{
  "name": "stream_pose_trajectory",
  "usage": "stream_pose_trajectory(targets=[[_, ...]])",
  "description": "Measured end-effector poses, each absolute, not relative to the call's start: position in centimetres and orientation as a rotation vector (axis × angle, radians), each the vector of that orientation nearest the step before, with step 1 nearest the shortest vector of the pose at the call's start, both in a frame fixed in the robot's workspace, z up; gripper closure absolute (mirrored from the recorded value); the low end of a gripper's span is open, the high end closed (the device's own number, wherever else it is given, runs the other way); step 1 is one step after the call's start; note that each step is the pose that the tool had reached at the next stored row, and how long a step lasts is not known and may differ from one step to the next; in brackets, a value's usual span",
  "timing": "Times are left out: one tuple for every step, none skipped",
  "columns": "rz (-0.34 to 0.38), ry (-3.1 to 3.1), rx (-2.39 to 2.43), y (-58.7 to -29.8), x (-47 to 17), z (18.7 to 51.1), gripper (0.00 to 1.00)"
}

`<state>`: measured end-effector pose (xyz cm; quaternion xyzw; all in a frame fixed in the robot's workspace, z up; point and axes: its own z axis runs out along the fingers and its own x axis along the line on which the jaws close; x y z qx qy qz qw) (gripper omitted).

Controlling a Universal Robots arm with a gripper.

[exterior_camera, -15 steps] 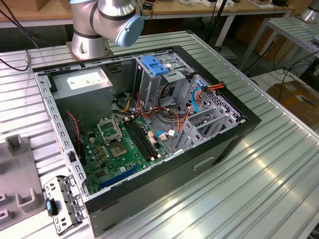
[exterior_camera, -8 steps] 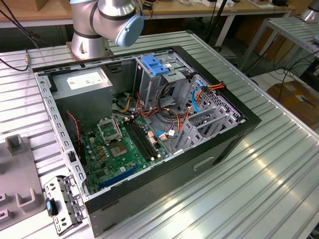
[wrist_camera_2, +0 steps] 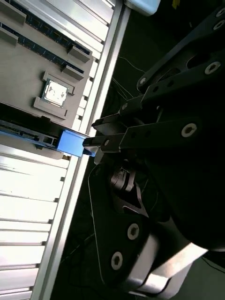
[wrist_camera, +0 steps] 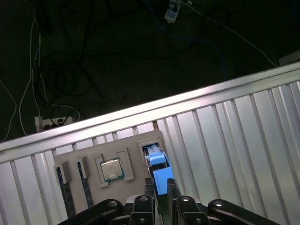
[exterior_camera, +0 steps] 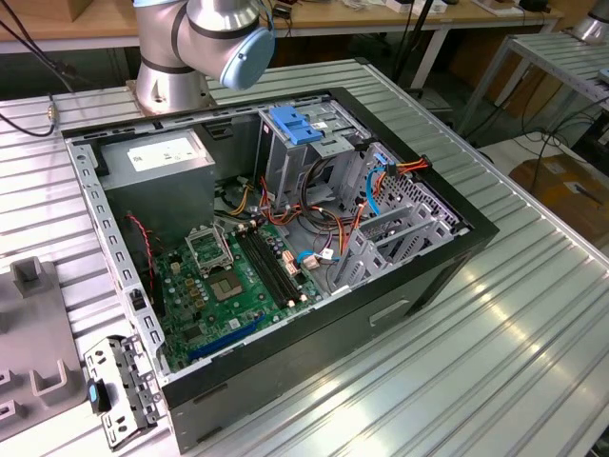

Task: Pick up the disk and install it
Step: 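Pick up the disk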

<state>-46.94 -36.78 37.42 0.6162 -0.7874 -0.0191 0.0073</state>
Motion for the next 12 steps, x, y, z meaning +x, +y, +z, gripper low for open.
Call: stream_pose_trajectory(targets=[[-0.059,-2.443,1.950,-36.8,-46.9,37.3,0.75],[-0.058,-2.428,1.969,-36.8,-46.9,37.3,0.75],[-0.052,-2.420,1.983,-36.8,-46.9,37.2,0.73],[-0.046,-2.421,1.988,-36.8,-46.9,37.2,0.73],[-0.033,-2.425,1.995,-36.8,-46.9,37.1,0.67],[-0.023,-2.429,1.999,-36.8,-46.9,37.1,0.67],[-0.015,-2.431,2.002,-36.8,-46.8,37.0,0.67],[-0.006,-2.423,2.013,-36.8,-46.8,36.8,0.60],[-0.006,-2.409,2.029,-36.8,-46.8,36.5,0.60],[-0.006,-2.392,2.050,-36.8,-46.8,36.3,0.53],[-0.006,-2.371,2.073,-36.8,-46.8,36.1,0.53],[-0.006,-2.363,2.083,-36.7,-46.8,36.0,0.53]])
